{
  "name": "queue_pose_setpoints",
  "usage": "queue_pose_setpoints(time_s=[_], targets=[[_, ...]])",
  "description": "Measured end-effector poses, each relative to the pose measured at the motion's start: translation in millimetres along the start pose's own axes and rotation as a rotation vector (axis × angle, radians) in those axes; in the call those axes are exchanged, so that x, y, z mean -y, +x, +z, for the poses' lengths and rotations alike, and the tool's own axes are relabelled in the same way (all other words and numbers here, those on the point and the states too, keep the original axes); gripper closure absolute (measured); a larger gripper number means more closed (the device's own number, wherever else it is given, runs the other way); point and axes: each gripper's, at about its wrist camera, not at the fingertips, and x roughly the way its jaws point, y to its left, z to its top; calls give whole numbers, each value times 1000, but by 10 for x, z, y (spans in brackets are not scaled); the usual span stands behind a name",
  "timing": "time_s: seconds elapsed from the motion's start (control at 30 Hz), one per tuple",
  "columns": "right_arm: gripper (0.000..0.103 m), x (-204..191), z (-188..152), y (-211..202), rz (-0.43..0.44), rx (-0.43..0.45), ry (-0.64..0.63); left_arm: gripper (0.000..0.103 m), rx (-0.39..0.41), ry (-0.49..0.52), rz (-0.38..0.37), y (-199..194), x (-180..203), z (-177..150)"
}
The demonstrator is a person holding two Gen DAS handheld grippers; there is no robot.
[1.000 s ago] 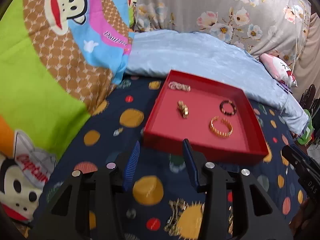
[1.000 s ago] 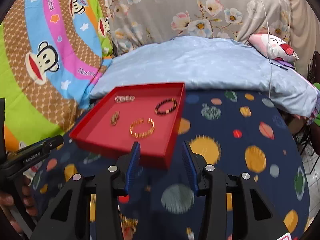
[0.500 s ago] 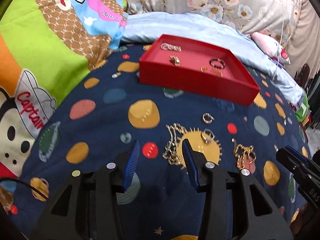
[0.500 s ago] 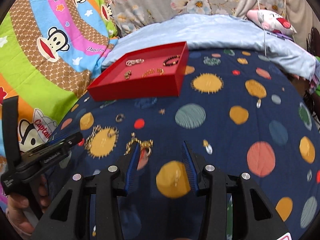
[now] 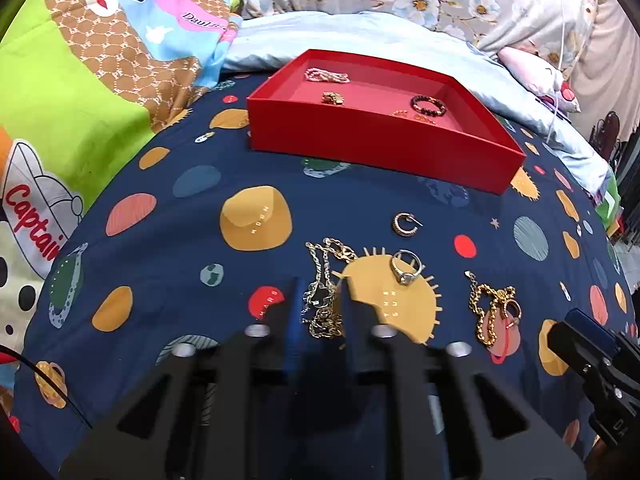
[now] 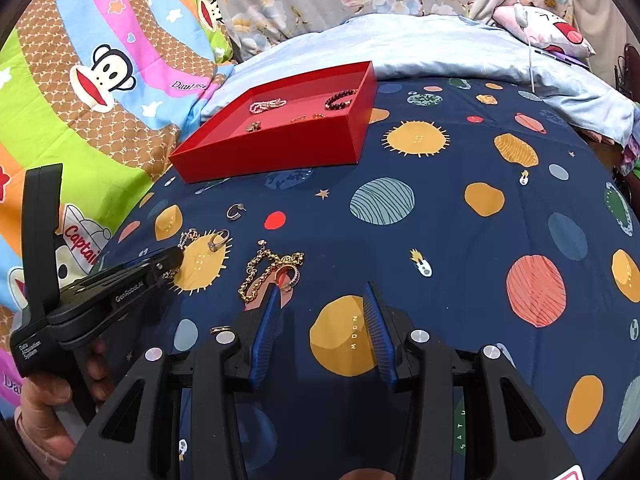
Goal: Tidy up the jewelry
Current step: 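Grasp the black clover chain with the left tool while the right grasps a gold chain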
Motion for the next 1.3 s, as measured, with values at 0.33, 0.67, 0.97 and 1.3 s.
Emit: queue_pose_setpoints(time_s=[0.33,0.67,0.97,1.3], targets=[[60,-154,57,135,26,-31,-35,91,23,-34,-32,-217,-70,-12],[62,-379,208,321,69,-45,-80,91,32,-69,-44,-427,-249,-29],[77,-331,327,519,34,-85,-125,91,4,-71,-57,-387,-257,-104],[86,-396,283,520,19,-98,-198,91,-10,-72,-68,-341,-232,-116]])
